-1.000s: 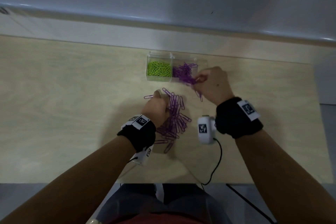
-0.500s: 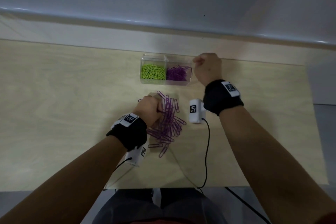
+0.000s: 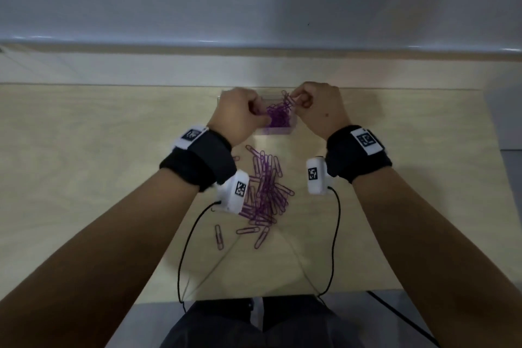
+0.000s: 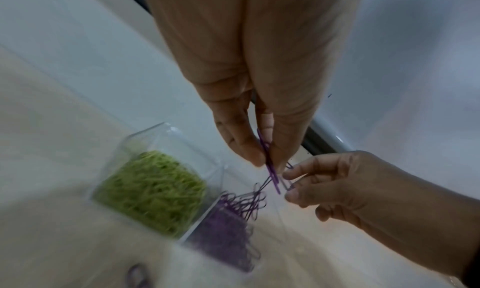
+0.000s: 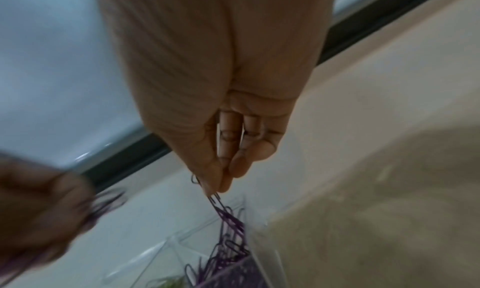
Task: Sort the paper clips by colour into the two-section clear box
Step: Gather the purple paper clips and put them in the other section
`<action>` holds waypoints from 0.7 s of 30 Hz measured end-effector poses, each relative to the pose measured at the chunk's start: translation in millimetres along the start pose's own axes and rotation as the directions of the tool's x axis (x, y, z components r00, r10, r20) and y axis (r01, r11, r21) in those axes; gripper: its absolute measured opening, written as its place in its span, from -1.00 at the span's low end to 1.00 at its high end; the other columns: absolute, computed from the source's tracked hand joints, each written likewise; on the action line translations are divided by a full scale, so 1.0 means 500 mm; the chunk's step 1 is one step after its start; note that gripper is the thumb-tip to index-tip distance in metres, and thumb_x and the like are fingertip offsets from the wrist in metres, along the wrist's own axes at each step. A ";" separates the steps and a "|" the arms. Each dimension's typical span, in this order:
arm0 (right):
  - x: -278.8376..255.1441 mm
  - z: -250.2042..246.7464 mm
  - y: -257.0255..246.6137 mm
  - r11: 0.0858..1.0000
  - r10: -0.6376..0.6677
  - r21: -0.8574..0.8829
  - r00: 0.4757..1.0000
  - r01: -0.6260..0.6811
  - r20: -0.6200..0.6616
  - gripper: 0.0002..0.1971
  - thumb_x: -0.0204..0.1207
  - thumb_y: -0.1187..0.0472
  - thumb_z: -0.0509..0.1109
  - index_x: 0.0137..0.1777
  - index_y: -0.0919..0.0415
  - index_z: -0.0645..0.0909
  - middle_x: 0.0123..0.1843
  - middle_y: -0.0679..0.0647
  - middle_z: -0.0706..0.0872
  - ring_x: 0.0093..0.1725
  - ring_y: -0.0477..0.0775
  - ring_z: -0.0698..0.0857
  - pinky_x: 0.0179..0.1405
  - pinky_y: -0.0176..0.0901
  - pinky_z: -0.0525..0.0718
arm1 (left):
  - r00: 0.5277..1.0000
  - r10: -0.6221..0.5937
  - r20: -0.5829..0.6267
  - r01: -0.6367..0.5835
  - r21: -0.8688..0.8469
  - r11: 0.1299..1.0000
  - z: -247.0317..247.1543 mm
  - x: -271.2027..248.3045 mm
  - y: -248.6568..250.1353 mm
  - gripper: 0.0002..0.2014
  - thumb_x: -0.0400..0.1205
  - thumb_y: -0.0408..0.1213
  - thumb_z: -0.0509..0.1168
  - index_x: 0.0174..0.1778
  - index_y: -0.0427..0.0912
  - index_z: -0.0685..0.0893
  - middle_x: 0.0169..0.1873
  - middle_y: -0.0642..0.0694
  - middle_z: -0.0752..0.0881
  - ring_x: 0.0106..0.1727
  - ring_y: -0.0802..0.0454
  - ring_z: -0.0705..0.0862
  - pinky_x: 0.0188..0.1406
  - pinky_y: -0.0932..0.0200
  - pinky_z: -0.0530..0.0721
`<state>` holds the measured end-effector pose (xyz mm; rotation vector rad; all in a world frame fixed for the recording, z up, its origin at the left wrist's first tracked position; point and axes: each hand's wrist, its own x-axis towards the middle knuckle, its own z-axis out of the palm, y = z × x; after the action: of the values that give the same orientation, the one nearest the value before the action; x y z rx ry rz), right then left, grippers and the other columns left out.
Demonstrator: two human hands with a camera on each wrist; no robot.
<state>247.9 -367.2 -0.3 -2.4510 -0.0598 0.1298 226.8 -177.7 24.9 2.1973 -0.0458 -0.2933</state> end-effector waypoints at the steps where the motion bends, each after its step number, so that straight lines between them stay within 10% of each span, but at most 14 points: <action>1: 0.006 0.005 -0.008 0.998 -0.026 -0.060 0.998 0.029 0.050 -0.84 0.33 0.34 0.48 -0.08 0.18 0.72 -0.21 0.06 0.76 -0.20 0.04 0.69 -0.09 -0.17 0.67 | 0.999 0.010 -0.047 -0.009 0.019 1.000 0.003 0.017 0.011 -0.90 0.36 -0.35 0.52 -0.33 -0.22 0.71 -0.39 -0.04 0.71 -0.38 0.11 0.62 -0.31 0.34 0.62; 4: 0.009 0.015 -0.009 0.985 -0.039 -0.159 0.988 0.063 0.149 -0.89 0.35 0.33 0.45 -0.13 0.21 0.74 -0.13 0.16 0.78 -0.12 0.18 0.71 -0.06 -0.05 0.68 | 0.996 0.053 -0.066 -0.042 0.159 0.986 0.030 0.058 0.032 -0.94 0.41 -0.34 0.45 -0.28 -0.19 0.70 -0.22 -0.14 0.73 -0.18 -0.07 0.69 -0.13 0.08 0.69; 9: -0.058 0.016 0.033 0.997 -0.058 -0.048 0.997 0.055 -0.054 -0.86 0.38 0.42 0.37 -0.18 0.25 0.75 -0.18 0.17 0.79 -0.24 0.11 0.70 -0.14 -0.13 0.67 | 0.968 0.061 0.244 -0.183 0.517 0.836 0.081 0.078 0.036 -0.79 0.53 -0.27 0.34 0.02 -0.27 0.67 0.06 -0.30 0.65 0.08 -0.27 0.63 0.03 0.02 0.56; 13: -0.128 0.065 0.055 0.993 -0.113 -0.007 0.982 0.115 0.151 -0.77 0.36 0.49 0.30 -0.09 0.31 0.74 -0.06 0.22 0.77 -0.10 0.23 0.73 0.00 -0.03 0.70 | 0.956 0.089 0.280 -0.239 0.564 0.790 0.065 0.063 0.018 -0.81 0.59 -0.23 0.25 -0.02 -0.20 0.73 0.00 -0.21 0.68 0.01 -0.21 0.65 -0.07 0.02 0.58; 17: -0.165 0.121 0.045 0.953 -0.219 -0.099 0.877 0.286 0.428 -0.49 0.31 0.23 0.33 0.33 0.10 0.59 0.39 0.07 0.58 0.40 0.15 0.50 0.29 -0.01 0.55 | 0.916 0.294 0.273 -0.388 0.415 0.823 0.012 -0.027 -0.028 -0.84 0.60 -0.21 0.27 -0.04 -0.16 0.73 -0.07 -0.13 0.73 -0.06 -0.15 0.67 -0.15 0.04 0.61; 21: -0.165 0.144 0.040 0.834 -0.290 -0.217 0.737 0.508 0.610 -0.27 0.29 0.20 0.44 0.51 -0.07 0.37 0.63 -0.09 0.27 0.64 0.09 0.15 0.40 0.14 0.31 | 0.880 0.254 0.402 -0.426 0.429 0.797 -0.018 -0.140 -0.127 -0.69 0.48 -0.15 0.44 0.13 -0.10 0.69 0.08 -0.15 0.66 0.09 -0.14 0.65 -0.05 0.02 0.69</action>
<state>158.4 -343.7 -62.0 -2.6140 -0.9655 0.6934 156.2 -122.9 -7.0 2.5732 -0.7898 -0.4747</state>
